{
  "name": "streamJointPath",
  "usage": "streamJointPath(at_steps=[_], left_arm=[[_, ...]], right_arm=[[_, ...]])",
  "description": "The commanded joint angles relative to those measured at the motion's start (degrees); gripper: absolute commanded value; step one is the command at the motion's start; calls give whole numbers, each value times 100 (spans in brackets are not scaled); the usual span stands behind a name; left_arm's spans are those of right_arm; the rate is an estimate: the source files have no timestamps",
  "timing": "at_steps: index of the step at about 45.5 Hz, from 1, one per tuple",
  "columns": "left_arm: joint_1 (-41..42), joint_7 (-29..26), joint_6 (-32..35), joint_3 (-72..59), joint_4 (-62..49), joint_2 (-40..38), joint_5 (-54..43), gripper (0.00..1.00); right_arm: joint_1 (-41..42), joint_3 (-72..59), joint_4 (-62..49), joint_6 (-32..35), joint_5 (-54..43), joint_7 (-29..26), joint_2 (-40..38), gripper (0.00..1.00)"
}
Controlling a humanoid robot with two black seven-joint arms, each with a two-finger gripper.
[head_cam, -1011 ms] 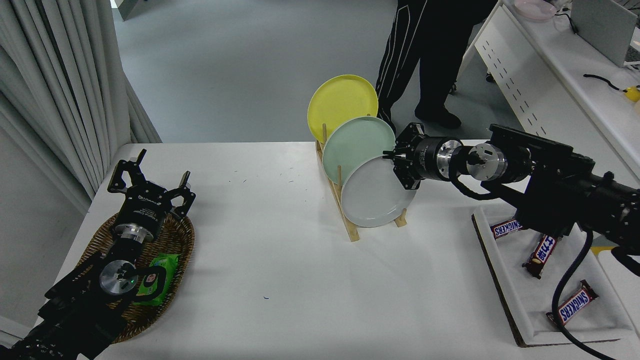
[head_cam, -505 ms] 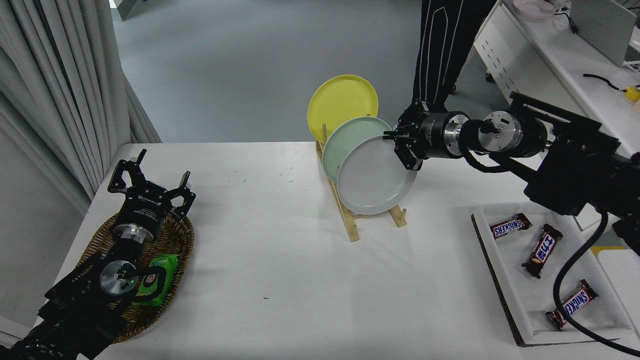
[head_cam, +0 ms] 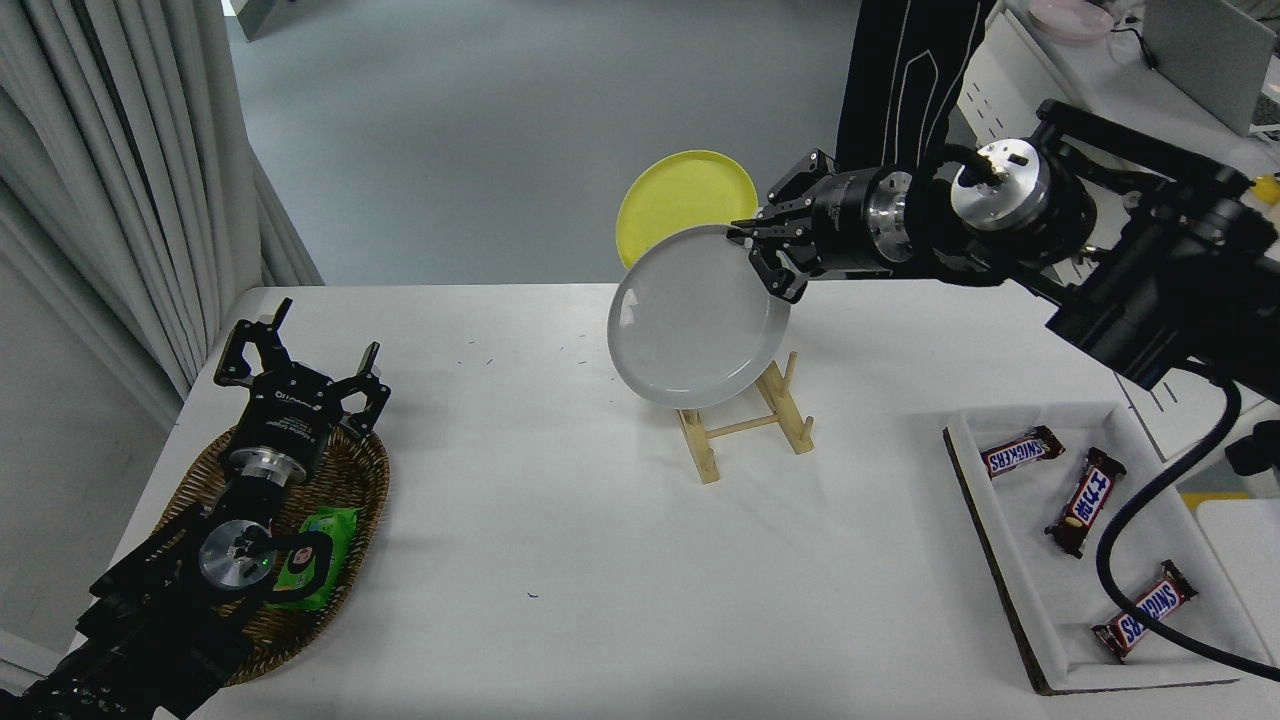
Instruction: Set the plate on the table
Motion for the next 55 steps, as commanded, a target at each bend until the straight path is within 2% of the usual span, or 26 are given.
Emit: streamJointPath(at_steps=[1, 7, 16, 23, 40, 55], left_arm=[[0, 2, 3, -1, 1, 0, 0, 100], [0, -6, 3, -1, 1, 0, 0, 100], [0, 2, 3, -1, 1, 0, 0, 100], [0, 2, -5, -1, 1, 0, 0, 100], [0, 2, 3, -1, 1, 0, 0, 100], [0, -6, 3, -1, 1, 0, 0, 100]], right_arm=[[-214, 231, 297, -699, 799, -145, 49, 0], [-504, 231, 332, -1059, 1265, -136, 32, 0], [-1049, 231, 332, -1182, 1626, -109, -56, 0], [-1295, 284, 236, -1762, 1687, -101, -39, 0], [-2192, 556, 33, -1728, 2680, 5, -12, 0], [-2895, 653, -423, -1534, 2734, 14, 295, 0]])
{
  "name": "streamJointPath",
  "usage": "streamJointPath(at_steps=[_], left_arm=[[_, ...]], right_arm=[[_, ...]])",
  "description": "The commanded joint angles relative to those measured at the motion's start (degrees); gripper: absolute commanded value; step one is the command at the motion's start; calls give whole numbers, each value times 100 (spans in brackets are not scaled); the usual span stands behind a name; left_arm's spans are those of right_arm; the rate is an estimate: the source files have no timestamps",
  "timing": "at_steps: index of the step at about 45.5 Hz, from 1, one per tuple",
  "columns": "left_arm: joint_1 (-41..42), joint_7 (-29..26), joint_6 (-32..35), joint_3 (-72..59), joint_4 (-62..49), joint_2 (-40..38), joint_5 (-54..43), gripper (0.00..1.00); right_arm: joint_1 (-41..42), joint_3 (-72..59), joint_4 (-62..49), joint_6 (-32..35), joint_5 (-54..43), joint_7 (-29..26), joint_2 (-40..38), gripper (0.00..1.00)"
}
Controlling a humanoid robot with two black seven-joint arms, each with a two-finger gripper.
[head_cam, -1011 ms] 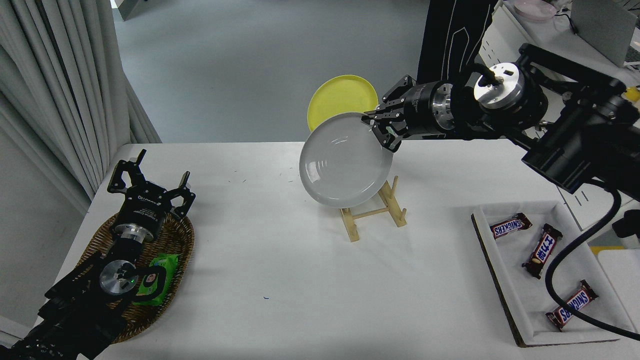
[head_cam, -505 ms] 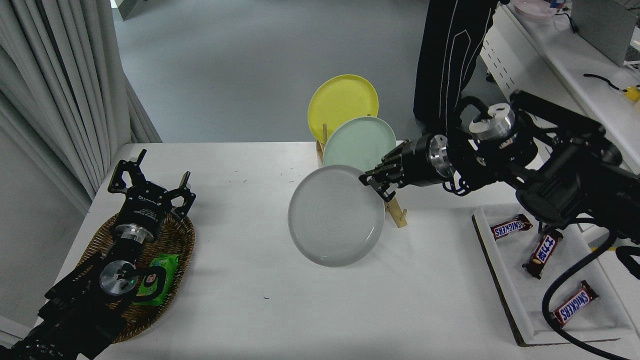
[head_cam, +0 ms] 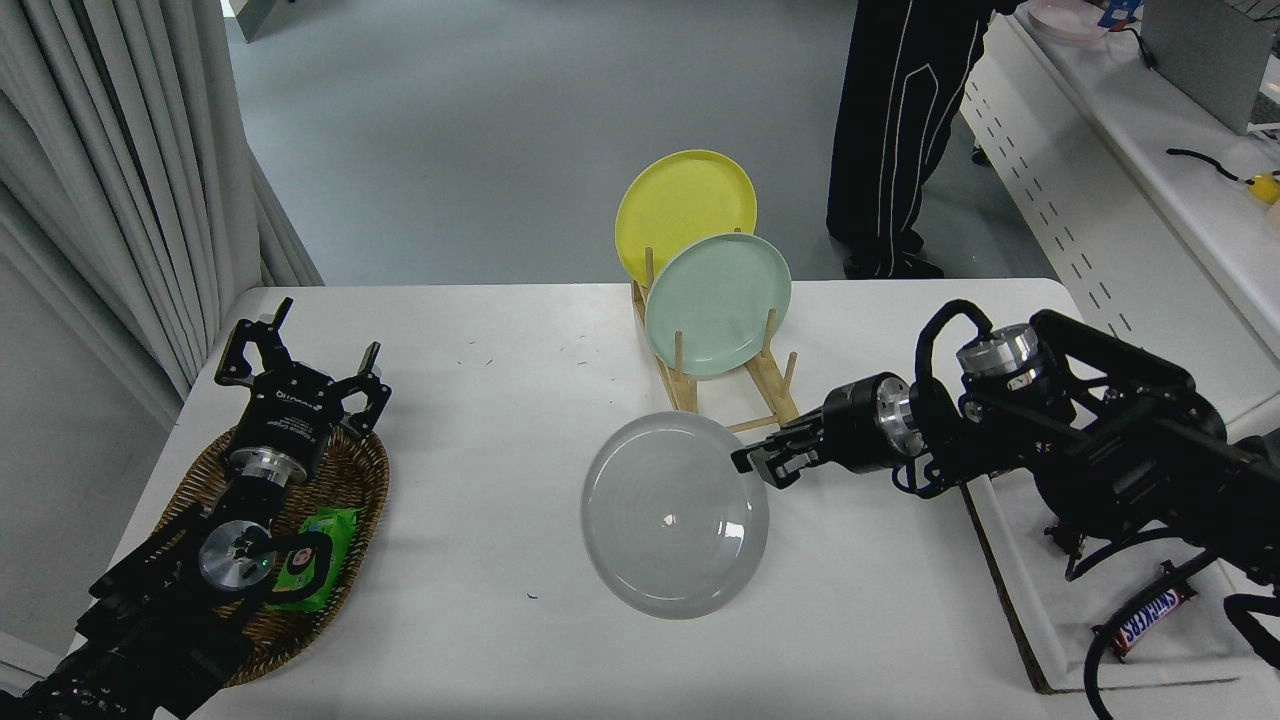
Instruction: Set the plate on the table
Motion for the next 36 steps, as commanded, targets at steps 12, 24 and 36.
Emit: streamJointPath(at_steps=[12, 24, 36], left_arm=[[0, -7, -5, -1, 1, 0, 0, 100], [0, -7, -5, -2, 1, 0, 0, 100], [0, -7, 4, -2, -8, 0, 0, 100]], right_arm=[[-575, 175, -972, 65, 125, 19, 851, 0], [-619, 70, -1553, -5, 55, 45, 1300, 0], [-690, -44, -1580, -259, 20, 54, 1397, 0]])
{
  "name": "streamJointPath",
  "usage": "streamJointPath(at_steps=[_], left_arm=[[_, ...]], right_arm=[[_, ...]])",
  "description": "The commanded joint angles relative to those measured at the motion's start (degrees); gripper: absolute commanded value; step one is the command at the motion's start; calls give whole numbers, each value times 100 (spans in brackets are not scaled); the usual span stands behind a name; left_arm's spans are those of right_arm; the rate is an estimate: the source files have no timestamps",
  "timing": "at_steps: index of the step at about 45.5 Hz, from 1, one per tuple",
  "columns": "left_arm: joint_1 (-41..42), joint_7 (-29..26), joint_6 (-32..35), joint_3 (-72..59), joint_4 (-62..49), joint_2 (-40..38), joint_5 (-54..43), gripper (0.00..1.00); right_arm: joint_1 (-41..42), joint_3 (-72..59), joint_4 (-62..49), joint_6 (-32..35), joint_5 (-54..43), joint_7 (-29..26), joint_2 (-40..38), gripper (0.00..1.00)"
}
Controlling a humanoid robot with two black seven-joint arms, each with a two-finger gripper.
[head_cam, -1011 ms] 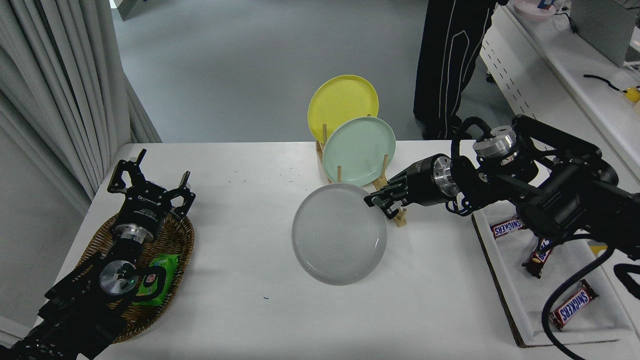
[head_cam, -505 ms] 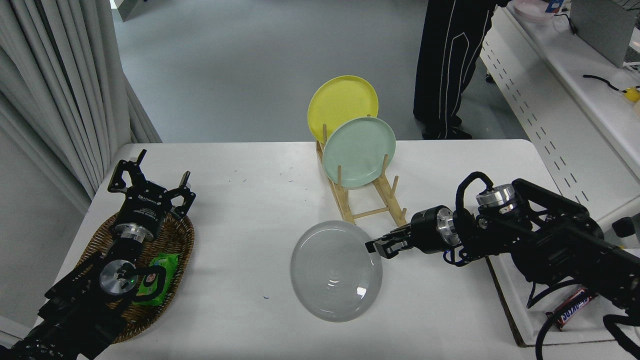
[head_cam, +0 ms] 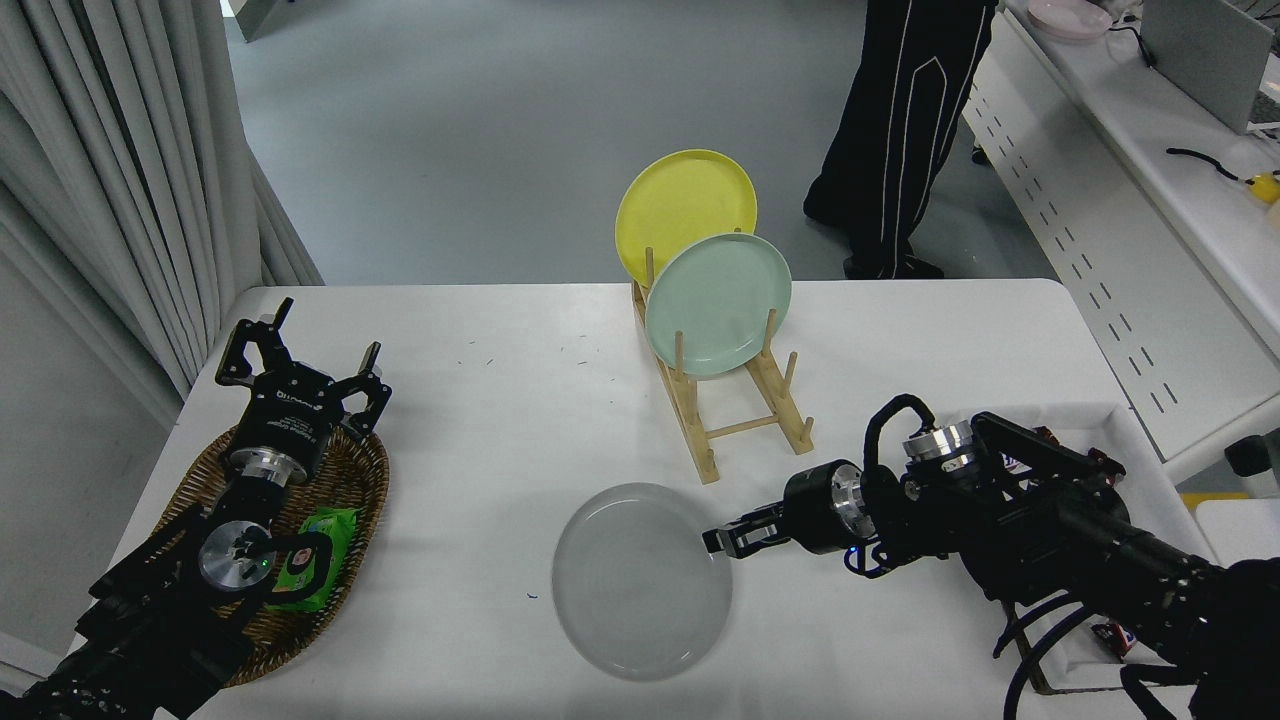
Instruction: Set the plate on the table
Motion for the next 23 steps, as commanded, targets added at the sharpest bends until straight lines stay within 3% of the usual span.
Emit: streamJointPath(at_steps=[1, 23], left_arm=[[0, 3, 0, -1, 1, 0, 0, 100], [0, -6, 8, -1, 1, 0, 0, 100]], right_arm=[[-59, -121, -152, -247, -25, 5, 160, 0], [-33, -121, -143, -291, -25, 5, 72, 0]])
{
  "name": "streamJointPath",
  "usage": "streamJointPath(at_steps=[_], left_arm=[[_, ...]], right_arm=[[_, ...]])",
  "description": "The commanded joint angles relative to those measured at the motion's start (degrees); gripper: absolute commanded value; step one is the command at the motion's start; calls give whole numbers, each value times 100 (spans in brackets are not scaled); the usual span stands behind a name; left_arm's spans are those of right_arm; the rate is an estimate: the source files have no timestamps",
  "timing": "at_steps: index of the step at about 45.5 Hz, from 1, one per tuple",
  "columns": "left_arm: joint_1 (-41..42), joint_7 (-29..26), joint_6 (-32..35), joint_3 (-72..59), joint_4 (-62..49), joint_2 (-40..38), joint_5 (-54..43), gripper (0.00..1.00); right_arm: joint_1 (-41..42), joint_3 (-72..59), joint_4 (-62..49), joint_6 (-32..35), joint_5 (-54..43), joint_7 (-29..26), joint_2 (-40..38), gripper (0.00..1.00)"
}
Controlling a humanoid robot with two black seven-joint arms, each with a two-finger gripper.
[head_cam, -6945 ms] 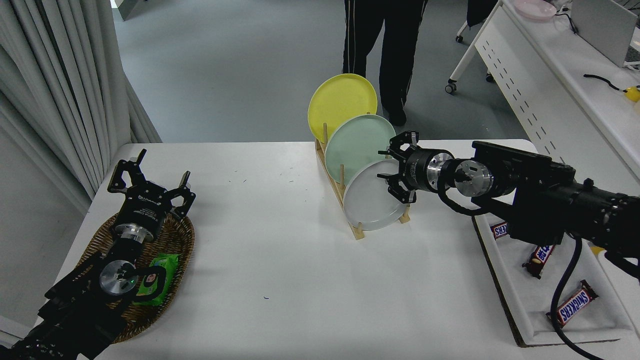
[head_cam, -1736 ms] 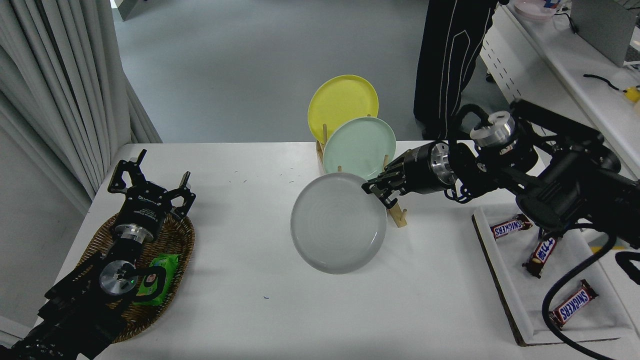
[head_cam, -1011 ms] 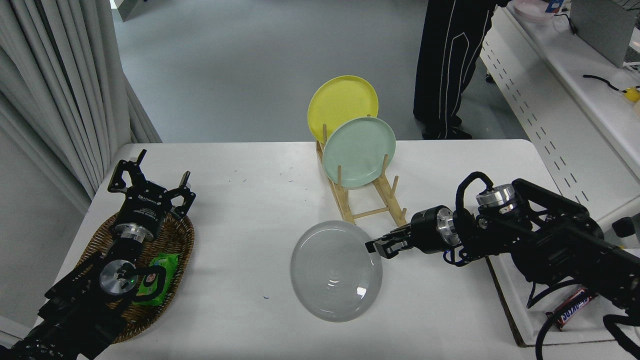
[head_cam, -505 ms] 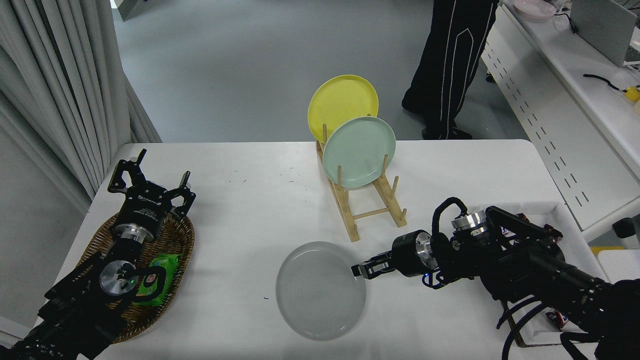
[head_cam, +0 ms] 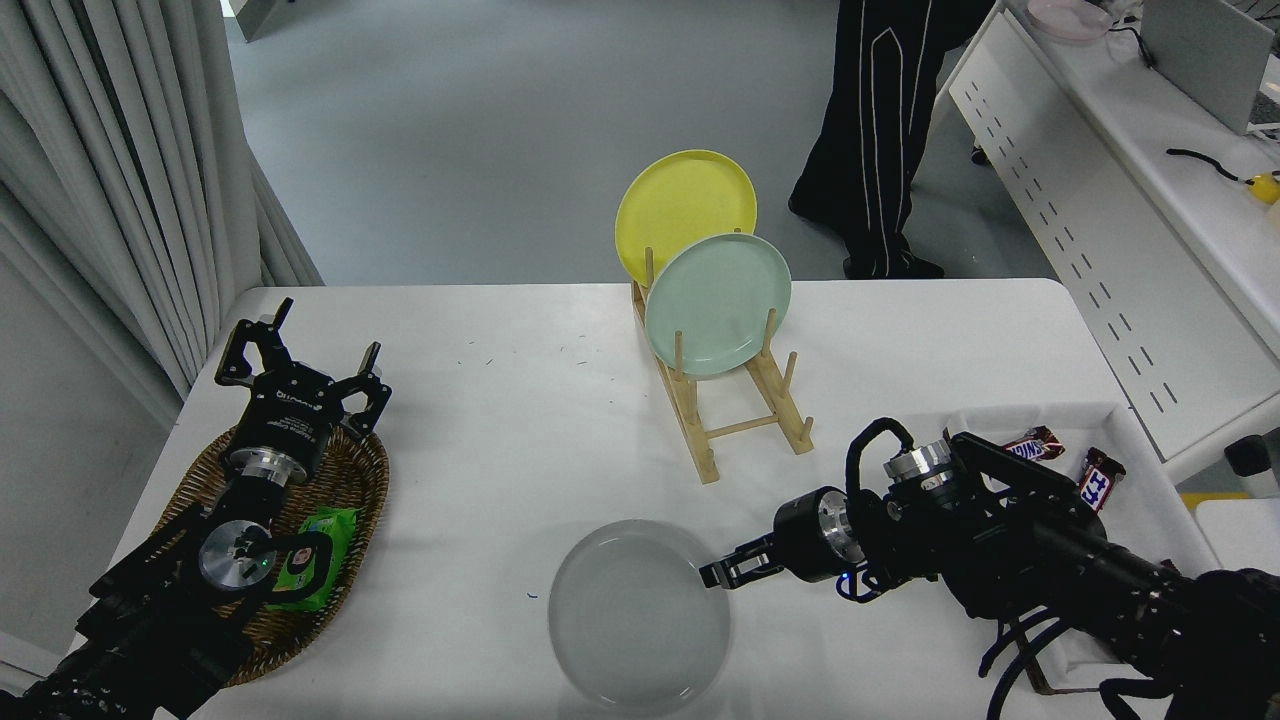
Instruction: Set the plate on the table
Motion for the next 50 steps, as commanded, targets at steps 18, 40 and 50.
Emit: streamJointPath(at_steps=[18, 40, 50], left_arm=[[0, 3, -1, -1, 2, 0, 0, 100], [0, 3, -1, -1, 2, 0, 0, 100], [0, -6, -1, -1, 2, 0, 0, 100]], right_arm=[[30, -8, -12, -25, -53, -3, -114, 0], [30, 28, -12, 11, -62, -3, -149, 0], [30, 45, -12, 63, -62, -12, -149, 79]])
